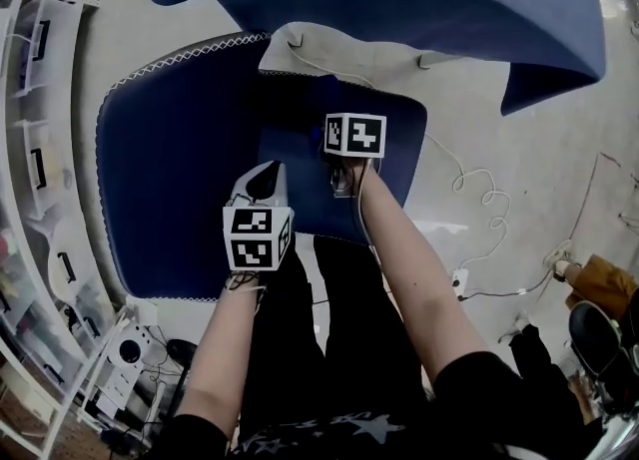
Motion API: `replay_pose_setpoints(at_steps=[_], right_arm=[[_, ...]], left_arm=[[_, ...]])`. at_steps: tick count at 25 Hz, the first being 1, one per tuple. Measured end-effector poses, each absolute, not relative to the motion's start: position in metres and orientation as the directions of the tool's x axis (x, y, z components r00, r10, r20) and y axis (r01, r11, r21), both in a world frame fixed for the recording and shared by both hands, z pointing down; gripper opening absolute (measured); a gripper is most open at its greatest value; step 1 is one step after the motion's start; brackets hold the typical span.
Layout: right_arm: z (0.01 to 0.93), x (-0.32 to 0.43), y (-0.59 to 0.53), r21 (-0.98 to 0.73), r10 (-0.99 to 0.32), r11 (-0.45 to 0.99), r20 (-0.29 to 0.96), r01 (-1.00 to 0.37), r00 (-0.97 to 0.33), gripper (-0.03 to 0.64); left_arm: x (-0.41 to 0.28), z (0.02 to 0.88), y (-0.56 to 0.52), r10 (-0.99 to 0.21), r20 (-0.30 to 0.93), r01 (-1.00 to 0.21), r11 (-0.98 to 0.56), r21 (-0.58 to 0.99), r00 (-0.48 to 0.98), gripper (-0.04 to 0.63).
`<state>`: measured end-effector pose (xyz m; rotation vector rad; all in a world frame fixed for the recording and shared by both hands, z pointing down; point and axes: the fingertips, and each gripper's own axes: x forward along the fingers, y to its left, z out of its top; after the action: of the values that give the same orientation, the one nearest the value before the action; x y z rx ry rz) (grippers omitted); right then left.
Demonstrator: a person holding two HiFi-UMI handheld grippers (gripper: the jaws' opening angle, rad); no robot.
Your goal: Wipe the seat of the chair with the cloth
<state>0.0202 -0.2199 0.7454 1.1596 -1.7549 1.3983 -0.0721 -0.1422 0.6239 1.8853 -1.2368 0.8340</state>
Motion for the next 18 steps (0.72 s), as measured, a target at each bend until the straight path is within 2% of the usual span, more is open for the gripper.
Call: replay_pose_setpoints(at_steps=[18], right_arm=[[0.744, 0.213, -0.169, -0.307, -0.326, -0.221, 0.918, -0.926, -0.226, 0.107]], left_arm=[[0.016, 0.628, -0.127, -0.384, 0.817, -0.865, -0.436, 0.249, 0.43, 0.02]])
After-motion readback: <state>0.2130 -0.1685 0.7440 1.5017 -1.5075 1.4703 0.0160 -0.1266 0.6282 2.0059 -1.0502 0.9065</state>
